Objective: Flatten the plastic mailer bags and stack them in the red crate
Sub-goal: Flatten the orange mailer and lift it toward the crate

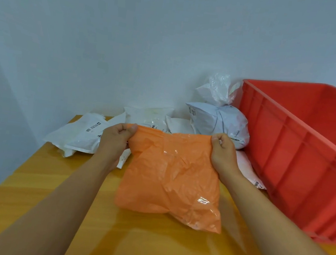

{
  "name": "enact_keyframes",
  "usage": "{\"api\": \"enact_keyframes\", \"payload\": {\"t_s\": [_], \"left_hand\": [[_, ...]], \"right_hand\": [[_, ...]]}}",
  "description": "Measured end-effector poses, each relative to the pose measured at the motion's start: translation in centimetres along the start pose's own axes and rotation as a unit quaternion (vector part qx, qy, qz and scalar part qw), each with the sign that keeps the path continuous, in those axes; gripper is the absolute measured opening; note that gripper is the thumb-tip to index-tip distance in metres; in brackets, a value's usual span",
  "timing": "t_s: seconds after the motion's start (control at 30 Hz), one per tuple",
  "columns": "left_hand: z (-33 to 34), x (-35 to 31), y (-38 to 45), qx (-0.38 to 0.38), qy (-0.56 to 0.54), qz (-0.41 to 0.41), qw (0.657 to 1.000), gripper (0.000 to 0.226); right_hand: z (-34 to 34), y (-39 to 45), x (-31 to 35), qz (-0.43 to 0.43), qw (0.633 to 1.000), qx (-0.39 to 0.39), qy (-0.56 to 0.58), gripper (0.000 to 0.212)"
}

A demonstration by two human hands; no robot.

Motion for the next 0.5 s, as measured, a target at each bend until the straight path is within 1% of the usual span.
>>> {"api": "enact_keyframes", "payload": {"t_s": [0.03, 0.1, 0.17, 0.2, 0.23, 0.27, 0.3, 0.33, 0.37, 0.43, 0.5], "left_hand": [[0.2, 0.2, 0.0, 0.022, -0.007, -0.008, 1.000, 0.022], [1.1, 1.0, -0.3, 0.114, -0.001, -0.043, 0.993, 0.037], [1.8, 2.6, -1.2, 0.206, 0.078, -0.085, 0.972, 0.051], [1.8, 3.6, -1.5, 0.229, 0.129, -0.099, 0.960, 0.049], [1.8, 4.5, -1.6, 0.240, 0.171, -0.102, 0.950, 0.041], [1.7, 5.2, -1.5, 0.238, 0.190, -0.100, 0.947, 0.029], [1.8, 5.6, -1.5, 0.233, 0.184, -0.100, 0.950, 0.020], [1.8, 5.8, -1.4, 0.226, 0.166, -0.103, 0.954, 0.016], [1.8, 5.8, -1.3, 0.216, 0.137, -0.106, 0.961, 0.016], [1.6, 5.4, -0.8, 0.194, 0.100, -0.102, 0.971, 0.016], [1.1, 4.5, -0.2, 0.170, 0.115, -0.082, 0.975, 0.016]], "right_hand": [[-0.1, 0.0, -0.3, 0.008, 1.000, -0.007, 0.006, 0.020], [-0.7, 0.1, -1.0, 0.037, 0.998, -0.032, 0.025, 0.017], [-1.5, 0.1, -1.7, 0.063, 0.996, -0.049, 0.030, 0.017], [-1.8, -0.1, -2.2, 0.079, 0.995, -0.052, 0.029, 0.018], [-1.9, -0.3, -2.8, 0.101, 0.993, -0.048, 0.031, 0.020], [-1.8, -0.5, -3.4, 0.127, 0.991, -0.034, 0.037, 0.021], [-1.4, -0.8, -4.0, 0.151, 0.987, -0.005, 0.051, 0.022], [-1.0, -1.1, -4.4, 0.173, 0.982, 0.035, 0.069, 0.023], [-0.4, -1.5, -4.7, 0.192, 0.975, 0.080, 0.081, 0.024], [-0.1, -1.8, -4.9, 0.214, 0.964, 0.149, 0.055, 0.024], [-0.4, -1.4, -4.8, 0.199, 0.965, 0.168, -0.005, 0.020]]}}
Point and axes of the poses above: each hand's wrist, its own y-axis towards the middle knuckle, its own z-axis out of the palm, x = y × z, the point moved 7 cm from there along y, towards the middle knuckle, and after that the axes turned 2 degrees about z, right-handed, at the moved point
